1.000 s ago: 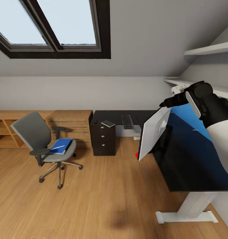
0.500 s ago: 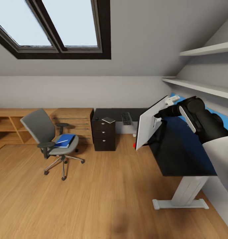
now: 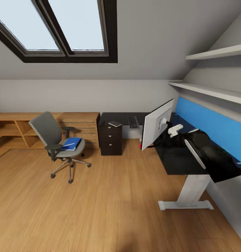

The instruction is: In the bedroom, organize the workspace by keeping the computer under the desk, ensuring the monitor is on the desk, placing the keyboard on the desk next to the monitor, placing the mouse on the desk next to the keyboard, moving the folder from the swivel chair onto the desk next to the mouse, stacking the notebook on top of the folder with the pen on top of the notebook, and positioning the swivel chair next to the desk.

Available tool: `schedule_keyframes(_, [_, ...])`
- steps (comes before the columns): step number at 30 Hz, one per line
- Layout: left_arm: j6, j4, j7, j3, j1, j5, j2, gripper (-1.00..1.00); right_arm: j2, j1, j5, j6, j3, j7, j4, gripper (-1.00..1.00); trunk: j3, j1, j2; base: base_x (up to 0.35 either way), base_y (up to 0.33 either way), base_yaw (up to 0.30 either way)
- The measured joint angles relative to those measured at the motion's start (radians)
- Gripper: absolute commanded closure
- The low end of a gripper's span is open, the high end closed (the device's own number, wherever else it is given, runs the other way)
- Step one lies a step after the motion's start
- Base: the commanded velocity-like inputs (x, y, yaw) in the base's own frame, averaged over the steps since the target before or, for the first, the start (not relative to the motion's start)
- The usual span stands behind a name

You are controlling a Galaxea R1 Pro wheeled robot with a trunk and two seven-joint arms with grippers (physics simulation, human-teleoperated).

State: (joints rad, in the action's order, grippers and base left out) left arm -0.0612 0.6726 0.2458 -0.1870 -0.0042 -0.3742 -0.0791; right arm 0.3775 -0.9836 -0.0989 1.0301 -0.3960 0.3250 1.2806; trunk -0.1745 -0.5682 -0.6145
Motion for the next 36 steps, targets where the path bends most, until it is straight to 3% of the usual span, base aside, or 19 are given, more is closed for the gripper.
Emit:
schedule_keyframes(2, [0.002,0.0,0.0,0.001,0.0,0.0,0.0,-1.0,-0.013,0.072,-0.005,-0.002,0.001,0.0,0.022,-1.0,0.0,0.0,0.0,-0.022,0.0,0.0])
schedule_keyframes(4, [0.003,0.0,0.0,0.001,0.0,0.0,0.0,-1.0,-0.023,0.112,-0.006,-0.008,0.001,0.001,0.02,-1.0,0.0,0.0,0.0,-0.01,0.0,0.0])
schedule_keyframes(7, [0.004,0.0,-0.001,0.0,0.0,0.001,0.0,-1.0,-0.038,0.152,-0.045,-0.049,0.001,-0.001,-0.037,-1.0,0.0,0.0,0.0,-0.005,0.0,0.0])
schedule_keyframes(9, [0.029,-0.001,-0.001,-0.002,0.0,0.001,-0.001,-1.0,-0.063,0.206,-0.2,-0.155,0.0,-0.011,-0.132,-1.0,0.0,0.0,0.0,-0.001,0.0,0.0])
schedule_keyframes(10, [0.048,-0.008,-0.001,-0.002,0.0,0.003,-0.001,-1.0,-0.069,0.231,-0.252,-0.196,-0.001,-0.011,-0.165,-1.0,0.0,0.0,0.0,0.0,0.0,0.0])
schedule_keyframes(12, [0.089,-0.036,-0.001,0.0,0.0,0.006,0.0,-1.0,-0.079,0.282,-0.322,-0.272,-0.003,-0.01,-0.226,-1.0,0.0,0.0,0.0,0.0,0.0,0.0])
schedule_keyframes(14, [0.124,-0.052,0.0,0.0,0.0,0.008,0.0,-1.0,-0.106,0.328,-0.351,-0.34,-0.004,-0.009,-0.274,-1.0,0.0,0.0,0.0,0.0,0.0,0.0])
schedule_keyframes(16, [0.139,-0.057,0.0,0.0,0.0,0.008,0.0,-1.0,-0.135,0.367,-0.36,-0.382,-0.004,-0.008,-0.307,-1.0,0.0,0.0,0.0,0.0,0.0,0.0])
schedule_keyframes(20, [0.153,-0.062,0.0,0.0,0.0,0.009,0.0,-1.0,-0.221,0.466,-0.357,-0.533,-0.006,-0.01,-0.418,-1.0,0.0,0.0,0.0,0.0,0.0,0.0])
schedule_keyframes(24, [0.154,-0.061,0.0,0.0,0.0,0.009,0.0,-1.0,-0.279,0.493,-0.353,-0.666,-0.006,-0.023,-0.619,-1.0,0.0,0.0,0.0,0.0,0.0,0.0])
schedule_keyframes(26, [0.155,-0.06,0.0,0.0,0.0,0.009,0.0,-1.0,-0.319,0.497,-0.351,-0.824,-0.004,-0.028,-0.79,-1.0,0.0,0.0,0.0,0.0,0.0,0.0])
schedule_keyframes(27, [0.155,-0.06,0.0,0.0,0.0,0.009,0.0,-1.0,-0.325,0.498,-0.351,-0.861,-0.004,-0.029,-0.822,-1.0,0.0,0.0,0.0,0.0,0.0,0.0])
schedule_keyframes(28, [0.155,-0.06,0.0,0.0,0.0,0.009,-0.001,-1.0,-0.335,0.499,-0.35,-0.96,-0.004,-0.031,-0.897,-1.0,0.0,0.0,0.0,0.0,0.0,0.0])
schedule_keyframes(31, [0.155,-0.06,0.0,0.0,0.0,0.009,0.0,-1.0,-0.347,0.5,-0.352,-1.102,-0.002,-0.032,-1.07,-1.0,0.0,0.0,0.0,0.0,0.0,0.0])
schedule_keyframes(34, [0.157,-0.06,0.0,0.001,0.0,0.008,0.001,-1.0,-0.35,0.5,-0.355,-1.166,0.002,-0.061,-1.136,-1.0,0.0,0.0,0.0,0.0,0.0,0.0])
schedule_keyframes(36, [0.157,-0.06,-0.002,0.002,0.0,0.008,0.001,-1.0,-0.356,0.5,-0.358,-1.221,0.001,-0.152,-1.155,-1.0,0.0,0.0,0.0,0.0,0.0,0.0])
